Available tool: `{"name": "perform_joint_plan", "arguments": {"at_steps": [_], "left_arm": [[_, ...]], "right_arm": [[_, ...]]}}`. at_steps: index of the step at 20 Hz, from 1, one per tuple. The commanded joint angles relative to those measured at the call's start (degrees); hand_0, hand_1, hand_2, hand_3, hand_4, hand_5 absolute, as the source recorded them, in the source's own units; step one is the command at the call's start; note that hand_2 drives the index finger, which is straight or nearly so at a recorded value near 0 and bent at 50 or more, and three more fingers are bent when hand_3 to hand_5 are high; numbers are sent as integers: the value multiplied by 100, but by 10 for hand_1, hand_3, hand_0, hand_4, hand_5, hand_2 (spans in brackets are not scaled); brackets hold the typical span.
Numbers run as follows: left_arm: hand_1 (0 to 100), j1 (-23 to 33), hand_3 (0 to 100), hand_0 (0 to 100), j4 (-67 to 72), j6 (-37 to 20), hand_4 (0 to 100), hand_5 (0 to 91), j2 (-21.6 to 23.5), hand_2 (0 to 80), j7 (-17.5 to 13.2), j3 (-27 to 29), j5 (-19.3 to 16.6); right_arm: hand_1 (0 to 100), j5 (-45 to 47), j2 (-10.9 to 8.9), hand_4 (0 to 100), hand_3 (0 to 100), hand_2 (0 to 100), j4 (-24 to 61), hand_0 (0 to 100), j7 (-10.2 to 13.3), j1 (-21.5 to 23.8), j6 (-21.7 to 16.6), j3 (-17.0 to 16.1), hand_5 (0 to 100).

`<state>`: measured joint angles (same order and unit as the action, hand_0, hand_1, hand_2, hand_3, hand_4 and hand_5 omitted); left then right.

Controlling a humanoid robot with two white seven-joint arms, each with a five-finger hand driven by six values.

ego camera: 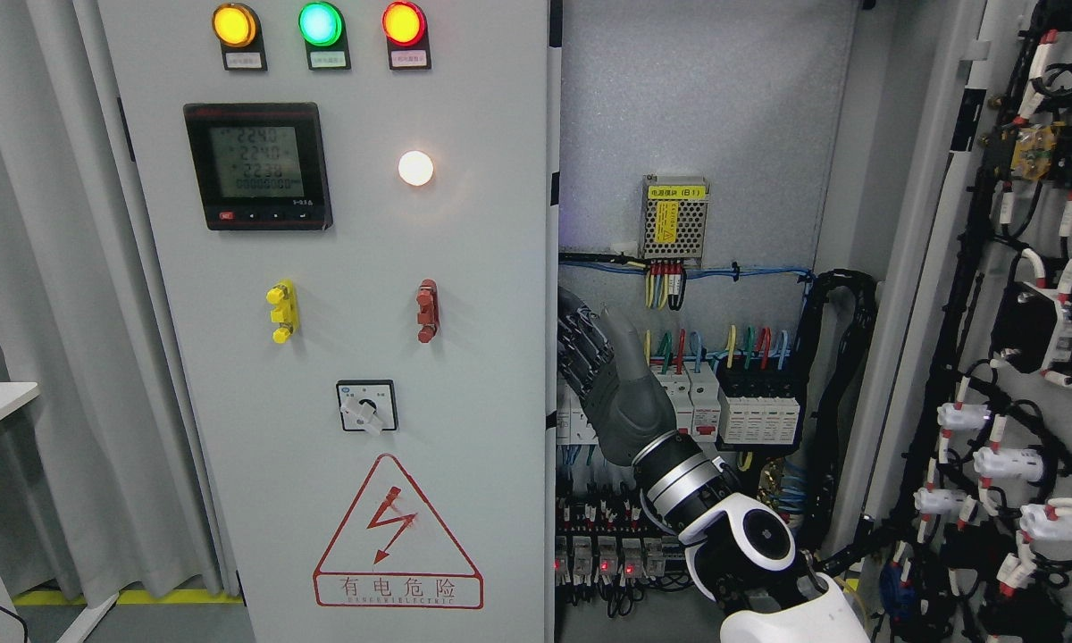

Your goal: Open door with both hands

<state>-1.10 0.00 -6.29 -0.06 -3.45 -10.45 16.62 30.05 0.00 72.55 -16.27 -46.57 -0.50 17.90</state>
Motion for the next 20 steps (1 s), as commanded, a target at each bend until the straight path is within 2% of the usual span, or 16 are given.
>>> {"name": "perform_joint_plan", "arguments": {"at_steps": [1,6,15,17,20], "left_arm": [[0,-92,27,296,-132,-31,37,0,6,28,3,-1,-1],[0,-92,28,296,-123,-31,37,0,6,28,3,-1,-1],[0,-84,28,295,-123,-31,37,0,6,28,3,-1,-1],[0,-84,28,295,-115,-39,37,0,6,28,3,-1,-1],[0,-84,28,295,-115,-39,38,0,6,28,3,-1,-1]], "right_arm": [[0,89,0,0,0,0,-206,218,-78,-98,6,-32,0],[0,89,0,0,0,0,-206,218,-262,-159,6,-103,0],[0,107,0,0,0,0,-197,218,-315,-159,6,-120,0],[0,369,0,0,0,0,-197,218,-560,-159,24,-129,0],[0,564,0,0,0,0,-197,218,-588,-168,182,-138,0]]}}
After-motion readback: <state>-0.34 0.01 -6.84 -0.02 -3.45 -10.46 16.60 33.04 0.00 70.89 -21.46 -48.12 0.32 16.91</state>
